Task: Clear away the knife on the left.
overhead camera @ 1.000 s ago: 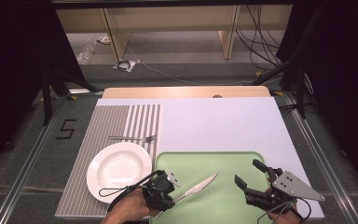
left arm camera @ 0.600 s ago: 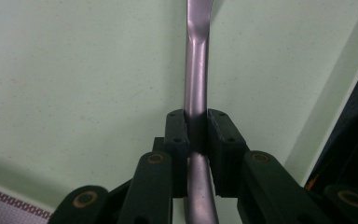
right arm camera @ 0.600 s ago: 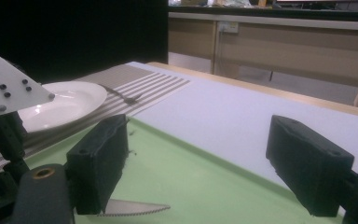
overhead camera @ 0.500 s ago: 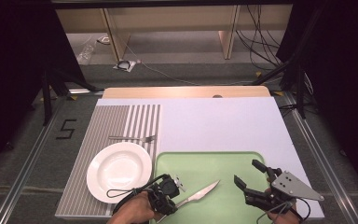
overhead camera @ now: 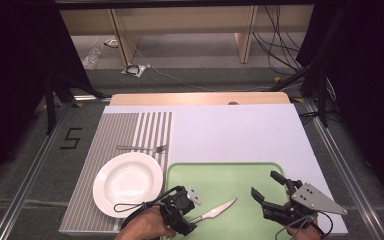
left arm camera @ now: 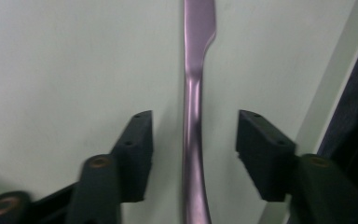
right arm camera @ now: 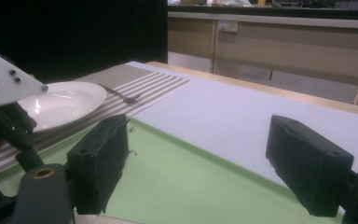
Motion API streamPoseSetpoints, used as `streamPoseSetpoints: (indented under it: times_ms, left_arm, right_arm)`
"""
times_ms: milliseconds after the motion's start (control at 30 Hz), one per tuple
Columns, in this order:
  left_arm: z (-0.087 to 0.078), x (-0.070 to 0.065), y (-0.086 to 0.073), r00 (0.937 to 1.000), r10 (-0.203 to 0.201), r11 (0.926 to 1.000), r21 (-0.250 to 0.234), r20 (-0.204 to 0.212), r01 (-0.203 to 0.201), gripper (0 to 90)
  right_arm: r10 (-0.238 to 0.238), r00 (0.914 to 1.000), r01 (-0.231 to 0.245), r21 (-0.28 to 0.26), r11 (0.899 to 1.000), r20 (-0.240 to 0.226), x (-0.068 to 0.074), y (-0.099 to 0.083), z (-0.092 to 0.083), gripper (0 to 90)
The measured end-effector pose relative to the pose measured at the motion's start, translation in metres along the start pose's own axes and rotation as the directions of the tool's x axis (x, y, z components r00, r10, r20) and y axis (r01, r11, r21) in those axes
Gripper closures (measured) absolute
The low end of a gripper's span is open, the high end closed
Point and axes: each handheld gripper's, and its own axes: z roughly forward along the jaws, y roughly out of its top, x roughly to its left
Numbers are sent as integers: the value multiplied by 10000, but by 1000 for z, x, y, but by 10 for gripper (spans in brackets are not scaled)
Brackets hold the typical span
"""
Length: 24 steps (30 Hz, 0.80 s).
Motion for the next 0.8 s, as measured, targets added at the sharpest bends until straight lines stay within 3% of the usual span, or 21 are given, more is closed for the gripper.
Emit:
streamPoseSetpoints:
  times_ms: [100,367,533,800]
  left_arm:
    - [1,-4,4,9995,292,9990,-339,-93,-295,425]
    - [14,-12,9,9932,1161,9904,-737,-126,-1167,741]
    - [21,-18,13,9904,1374,9876,-754,-123,-1380,878]
    - [31,-20,13,9917,1278,9896,-659,-103,-1282,892]
  right_arm:
    - [-13,10000,13,9,10000,-4,0,0,1,218]
    - [-33,10000,33,-7,10000,-4,0,0,1,219]
    - [-35,10000,35,91,10000,49,0,0,0,219]
    - [-40,10000,40,41,10000,32,0,0,-1,219]
